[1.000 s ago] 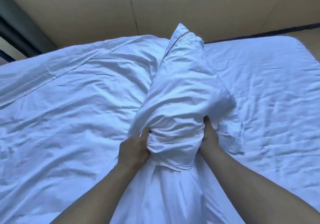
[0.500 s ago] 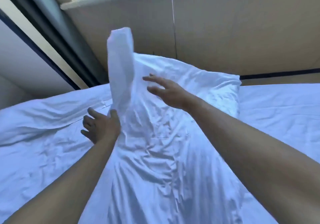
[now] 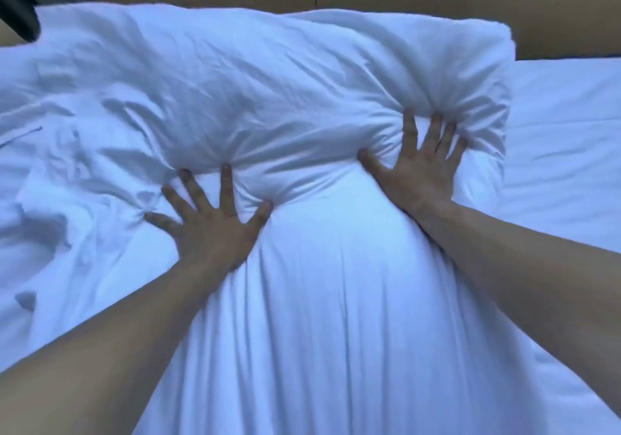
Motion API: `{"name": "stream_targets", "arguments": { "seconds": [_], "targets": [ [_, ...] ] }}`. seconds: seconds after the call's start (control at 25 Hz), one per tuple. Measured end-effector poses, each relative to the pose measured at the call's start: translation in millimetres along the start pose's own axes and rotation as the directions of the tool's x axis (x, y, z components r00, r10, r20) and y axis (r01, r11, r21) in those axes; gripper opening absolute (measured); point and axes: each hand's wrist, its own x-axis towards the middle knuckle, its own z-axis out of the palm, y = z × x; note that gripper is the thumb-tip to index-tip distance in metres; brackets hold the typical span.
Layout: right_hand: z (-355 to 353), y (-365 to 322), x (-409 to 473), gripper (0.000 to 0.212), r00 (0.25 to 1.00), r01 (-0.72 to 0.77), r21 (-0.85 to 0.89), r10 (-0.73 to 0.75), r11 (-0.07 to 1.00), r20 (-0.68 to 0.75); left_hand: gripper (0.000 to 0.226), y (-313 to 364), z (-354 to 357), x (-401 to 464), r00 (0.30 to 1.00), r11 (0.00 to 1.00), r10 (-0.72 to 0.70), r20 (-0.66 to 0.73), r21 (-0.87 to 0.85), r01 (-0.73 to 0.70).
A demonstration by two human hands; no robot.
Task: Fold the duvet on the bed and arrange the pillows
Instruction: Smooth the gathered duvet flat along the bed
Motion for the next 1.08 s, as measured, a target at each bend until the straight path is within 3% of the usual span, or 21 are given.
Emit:
{"name": "stream_targets", "arguments": {
  "seconds": [0.08,0.24,0.32,0.36,0.4,0.44,0.48,0.56,0.64,0.72,0.8,0.92,1.0,1.04,1.08],
  "targets": [
    [-11.5,1.8,5.2,0.11,1.0,0.026,0.018,-0.026,0.999,0.016,0.106,-7.0,-8.4,-2.9,0.999,1.0,-0.011,-0.034,0.002,0.011],
    [-64.5,16.3,-7.4,0.1,0.967,0.019,0.158,-0.058,0.987,0.249,0.106,-7.2,-41.2,-21.6,0.975,1.0,0.019,0.22,-0.009,-0.017],
    [-82.2,22.0,-27.0,0.082,0.99,-0.136,0.309,0.12,0.941,0.072,0.099,-7.8,-44.3,-32.1,0.963,1.0,0.001,0.268,0.021,-0.007],
    [-85.8,27.8,-37.6,0.077,0.953,-0.271,0.359,0.301,0.893,-0.03,0.095,-7.7,-40.8,-36.7,0.966,0.999,-0.008,0.259,0.051,-0.005],
    [-87.4,33.8,-51.3,0.079,0.867,-0.451,0.384,0.498,0.805,-0.027,0.091,-6.3,-34.3,-40.8,0.973,0.996,-0.007,0.231,0.085,-0.013],
    [-83.1,40.4,-65.4,0.086,0.77,-0.604,0.414,0.632,0.681,0.085,0.088,-3.5,-29.9,-45.0,0.978,0.993,-0.003,0.208,0.116,-0.022],
    [-78.5,43.6,-80.5,0.089,0.711,-0.684,0.441,0.665,0.581,0.227,0.086,-1.0,-29.8,-50.2,0.978,0.99,0.002,0.209,0.135,-0.031],
    [-69.4,43.6,-87.2,0.081,0.754,-0.649,0.55,0.541,0.526,0.372,0.086,-2.1,-37.2,-57.1,0.974,0.992,0.021,0.225,0.119,-0.048],
    [-85.0,42.2,-74.6,0.068,0.852,-0.513,0.592,0.45,0.622,0.266,0.088,-8.6,-44.4,-66.9,0.969,0.995,0.051,0.244,0.07,-0.069],
    [-128.3,41.9,-53.0,0.06,0.918,-0.339,0.621,0.392,0.707,0.056,0.093,-11.2,-51.0,-70.6,0.975,0.998,0.058,0.215,0.012,-0.062],
    [-148.0,57.2,-39.1,0.052,0.921,-0.234,0.654,0.379,0.719,-0.087,0.095,-0.7,-64.1,-60.8,0.978,0.999,0.047,0.204,-0.033,-0.041],
    [-112.5,85.9,-25.3,0.063,0.87,-0.402,0.551,0.493,0.732,-0.019,0.098,30.6,-86.3,-12.7,0.969,0.991,0.126,0.213,-0.067,-0.114],
    [-80.4,73.0,2.6,0.071,0.822,-0.452,0.421,0.55,0.786,-0.145,0.101,41.7,-73.9,19.9,0.968,0.981,0.191,0.159,0.002,-0.194],
    [-66.3,56.0,22.3,0.071,0.837,-0.372,0.346,0.472,0.861,-0.276,0.1,47.2,-60.1,34.0,0.974,0.977,0.202,0.106,0.05,-0.208],
    [-57.6,34.5,39.6,0.069,0.88,-0.2,0.234,0.279,0.951,-0.385,0.098,55.1,-45.0,49.1,0.977,0.976,0.208,0.039,0.065,-0.21]
  ]
}}
